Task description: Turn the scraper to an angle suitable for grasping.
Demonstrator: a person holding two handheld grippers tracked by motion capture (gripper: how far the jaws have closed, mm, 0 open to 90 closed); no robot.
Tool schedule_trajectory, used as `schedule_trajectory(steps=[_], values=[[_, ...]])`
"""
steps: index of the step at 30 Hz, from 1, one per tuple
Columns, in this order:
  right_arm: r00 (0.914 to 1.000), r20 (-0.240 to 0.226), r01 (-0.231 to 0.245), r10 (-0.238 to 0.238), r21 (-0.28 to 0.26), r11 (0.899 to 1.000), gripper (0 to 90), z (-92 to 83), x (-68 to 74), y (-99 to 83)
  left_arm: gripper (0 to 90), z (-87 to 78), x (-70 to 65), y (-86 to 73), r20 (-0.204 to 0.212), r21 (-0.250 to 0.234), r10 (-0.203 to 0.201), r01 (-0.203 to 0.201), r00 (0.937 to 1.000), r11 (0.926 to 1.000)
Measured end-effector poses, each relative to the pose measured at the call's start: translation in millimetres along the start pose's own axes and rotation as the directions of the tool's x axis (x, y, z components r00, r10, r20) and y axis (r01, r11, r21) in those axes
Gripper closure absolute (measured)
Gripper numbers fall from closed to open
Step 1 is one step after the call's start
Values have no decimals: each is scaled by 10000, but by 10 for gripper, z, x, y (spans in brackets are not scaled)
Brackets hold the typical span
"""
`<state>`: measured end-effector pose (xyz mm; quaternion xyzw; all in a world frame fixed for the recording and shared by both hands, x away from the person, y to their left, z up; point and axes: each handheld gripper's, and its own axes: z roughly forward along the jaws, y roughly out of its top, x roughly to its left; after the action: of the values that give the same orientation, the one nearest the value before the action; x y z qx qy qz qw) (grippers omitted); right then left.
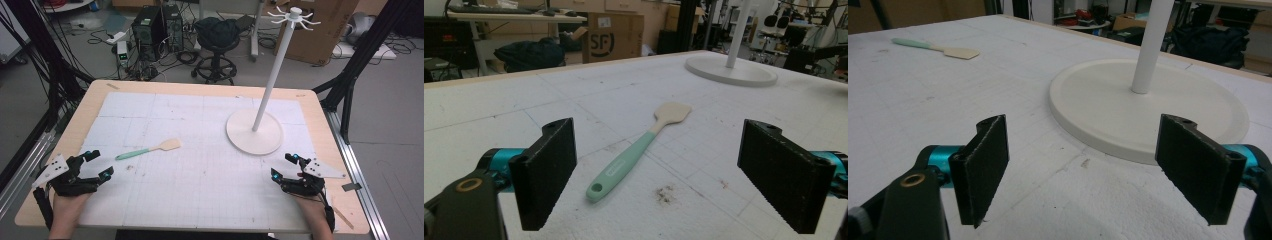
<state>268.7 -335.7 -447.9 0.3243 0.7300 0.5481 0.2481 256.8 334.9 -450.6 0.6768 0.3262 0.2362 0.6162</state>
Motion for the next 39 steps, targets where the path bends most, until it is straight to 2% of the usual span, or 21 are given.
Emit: schedule_trajectory(steps=[4, 13, 15, 19, 23, 27, 30, 31, 32, 33, 34, 39], values=[[10000, 0, 36, -36, -18, 10000, 204, -1, 5, -1, 157, 5, 12, 3, -91, 19, -195, 195, 9998, 9998], [10000, 34, 49, -49, -47, 10000, 205, -1, 4, 0, 155, 18, 7, 11, -92, 145, -140, 142, 9999, 9998], [10000, 31, 33, -33, -48, 10000, 205, -1, 4, 0, 154, 35, 9, 23, -99, 302, -98, 101, 9999, 9995], [10000, 44, 16, -15, -27, 10000, 205, -2, 1, -1, 146, 78, 15, 60, 36, 236, -92, 91, 10000, 9997], [10000, 42, 29, -29, -32, 10000, 205, -1, 1, -1, 143, 226, 25, 140, 293, 804, 92, -116, 9995, 9967], [10000, 49, 82, -82, -32, 10000, 205, 0, 2, 0, 143, 334, 21, 183, 382, 1124, 173, -215, 9991, 9934], [10000, 42, 52, -52, -38, 10000, 205, 1, 3, 0, 141, 481, 9, 242, 472, 1447, 334, -399, 9983, 9887], [10000, 45, 37, -37, -31, 10000, 205, 0, 3, 0, 141, 481, 9, 242, 472, 1447, 334, -399, 9983, 9887], [10000, 39, 41, -40, -28, 10000, 205, 0, 2, 0, 140, 560, 5, 271, 521, 1620, 421, -500, 9978, 9855], [10000, 41, 48, -48, -31, 10000, 205, 1, 1, 0, 140, 560, 5, 271, 521, 1620, 421, -500, 9978, 9855], [10000, 36, 35, -35, -27, 10000, 205, 0, 1, -1, 140, 636, 0, 292, 567, 1700, 412, -503, 9975, 9842], [10000, 24, 23, -22, -29, 10000, 205, 1, 1, -1, 144, 811, -12, 316, 719, 1818, 411, -536, 9966, 9819]])
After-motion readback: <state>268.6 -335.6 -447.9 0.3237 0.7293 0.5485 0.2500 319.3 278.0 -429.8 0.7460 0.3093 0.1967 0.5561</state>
